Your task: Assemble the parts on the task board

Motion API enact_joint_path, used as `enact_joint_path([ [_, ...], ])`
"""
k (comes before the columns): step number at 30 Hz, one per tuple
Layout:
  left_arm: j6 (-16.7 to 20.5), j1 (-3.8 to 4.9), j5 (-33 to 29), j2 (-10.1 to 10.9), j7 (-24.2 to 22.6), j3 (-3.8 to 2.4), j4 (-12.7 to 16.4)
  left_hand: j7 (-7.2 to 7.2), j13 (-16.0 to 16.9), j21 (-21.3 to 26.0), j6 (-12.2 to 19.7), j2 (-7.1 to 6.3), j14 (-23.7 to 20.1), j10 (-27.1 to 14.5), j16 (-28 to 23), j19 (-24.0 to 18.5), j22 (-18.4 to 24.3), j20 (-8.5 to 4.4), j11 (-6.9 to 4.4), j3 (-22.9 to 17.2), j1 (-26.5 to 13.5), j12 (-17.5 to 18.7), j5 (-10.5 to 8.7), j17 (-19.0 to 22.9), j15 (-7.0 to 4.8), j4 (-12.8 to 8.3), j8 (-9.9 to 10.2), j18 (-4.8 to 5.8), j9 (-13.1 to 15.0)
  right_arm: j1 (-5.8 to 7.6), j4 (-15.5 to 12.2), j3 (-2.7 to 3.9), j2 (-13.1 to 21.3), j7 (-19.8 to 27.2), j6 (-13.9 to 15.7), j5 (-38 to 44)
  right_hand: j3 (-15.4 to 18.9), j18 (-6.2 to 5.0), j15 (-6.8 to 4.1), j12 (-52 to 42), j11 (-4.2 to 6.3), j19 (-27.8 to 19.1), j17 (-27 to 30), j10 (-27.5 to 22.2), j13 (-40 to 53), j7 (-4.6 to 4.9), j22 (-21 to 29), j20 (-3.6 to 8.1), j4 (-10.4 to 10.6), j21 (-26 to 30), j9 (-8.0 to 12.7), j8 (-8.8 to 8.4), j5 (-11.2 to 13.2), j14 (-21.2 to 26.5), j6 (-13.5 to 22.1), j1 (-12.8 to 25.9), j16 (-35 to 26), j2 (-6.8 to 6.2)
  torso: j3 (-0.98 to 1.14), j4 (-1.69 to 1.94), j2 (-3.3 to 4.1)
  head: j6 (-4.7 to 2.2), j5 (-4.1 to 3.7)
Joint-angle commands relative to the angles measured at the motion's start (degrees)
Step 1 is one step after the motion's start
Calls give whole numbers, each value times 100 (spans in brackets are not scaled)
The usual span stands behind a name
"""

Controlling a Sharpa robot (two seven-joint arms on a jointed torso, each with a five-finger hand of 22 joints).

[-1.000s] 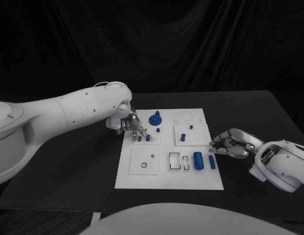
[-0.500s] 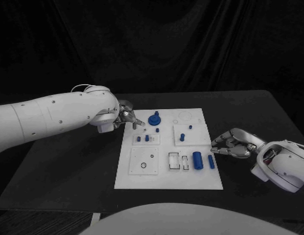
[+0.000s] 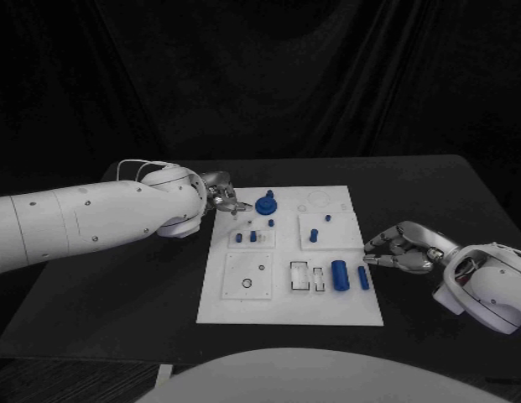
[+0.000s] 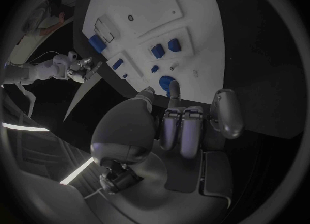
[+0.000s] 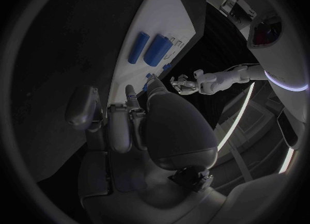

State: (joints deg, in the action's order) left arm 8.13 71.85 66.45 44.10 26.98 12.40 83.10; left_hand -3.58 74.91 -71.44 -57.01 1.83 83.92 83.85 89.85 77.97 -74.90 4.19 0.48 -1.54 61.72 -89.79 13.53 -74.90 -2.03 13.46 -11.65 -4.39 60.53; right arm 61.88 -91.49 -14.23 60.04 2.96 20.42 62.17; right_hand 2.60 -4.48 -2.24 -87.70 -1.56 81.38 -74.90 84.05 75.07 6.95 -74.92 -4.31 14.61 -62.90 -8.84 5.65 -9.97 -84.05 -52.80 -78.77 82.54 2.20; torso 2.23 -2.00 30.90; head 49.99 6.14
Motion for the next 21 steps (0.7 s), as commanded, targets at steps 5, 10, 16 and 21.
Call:
enact_joint_path([
  [5,-126,-121,258,-22,393,-4,7,14,1509,-18,-49,-1,608,615,15,33,-922,-20,-62,-5,104,-21,132,-1510,-56,45,-99,-8,88,-14,-73,3,64,-9,139,-13,19,-77,36,31,-53,-44,-761,363,1256,10,-804,4,-23,7,9,-25,-39,-363,-27,-15,-21,30,6,-3,-10,1,-15],
  [10,-203,-179,262,8,480,-4,25,22,1509,-28,-52,0,608,615,15,42,-925,-28,-68,10,98,-21,167,-1510,-63,73,-135,-5,121,-13,-197,3,169,118,356,-14,29,-71,37,12,-58,-32,-782,379,1273,7,-813,3,-9,-23,7,-17,-48,-369,-49,3,1,33,1,-1,-7,1,-16],
  [16,-270,-200,276,25,512,-4,49,32,1509,-36,-55,-2,608,615,15,51,-928,-36,-78,18,114,-21,189,-1510,-71,81,-180,-3,168,1,-533,4,427,534,1005,-13,51,-49,38,-27,-56,13,-840,414,1307,3,-845,3,8,-138,3,-1,-64,-392,-90,20,63,18,0,4,-3,1,32],
  [21,-325,-205,279,28,504,-4,45,33,1509,-32,-53,-2,608,615,15,49,-927,-37,-78,19,116,-21,192,-1510,-72,83,-185,-4,173,116,-812,5,632,949,1522,-13,100,-10,-13,-83,8,115,-938,467,1356,-29,-909,35,72,-374,14,-11,-122,-437,-103,53,171,-17,1,-1,-5,1,75],
])
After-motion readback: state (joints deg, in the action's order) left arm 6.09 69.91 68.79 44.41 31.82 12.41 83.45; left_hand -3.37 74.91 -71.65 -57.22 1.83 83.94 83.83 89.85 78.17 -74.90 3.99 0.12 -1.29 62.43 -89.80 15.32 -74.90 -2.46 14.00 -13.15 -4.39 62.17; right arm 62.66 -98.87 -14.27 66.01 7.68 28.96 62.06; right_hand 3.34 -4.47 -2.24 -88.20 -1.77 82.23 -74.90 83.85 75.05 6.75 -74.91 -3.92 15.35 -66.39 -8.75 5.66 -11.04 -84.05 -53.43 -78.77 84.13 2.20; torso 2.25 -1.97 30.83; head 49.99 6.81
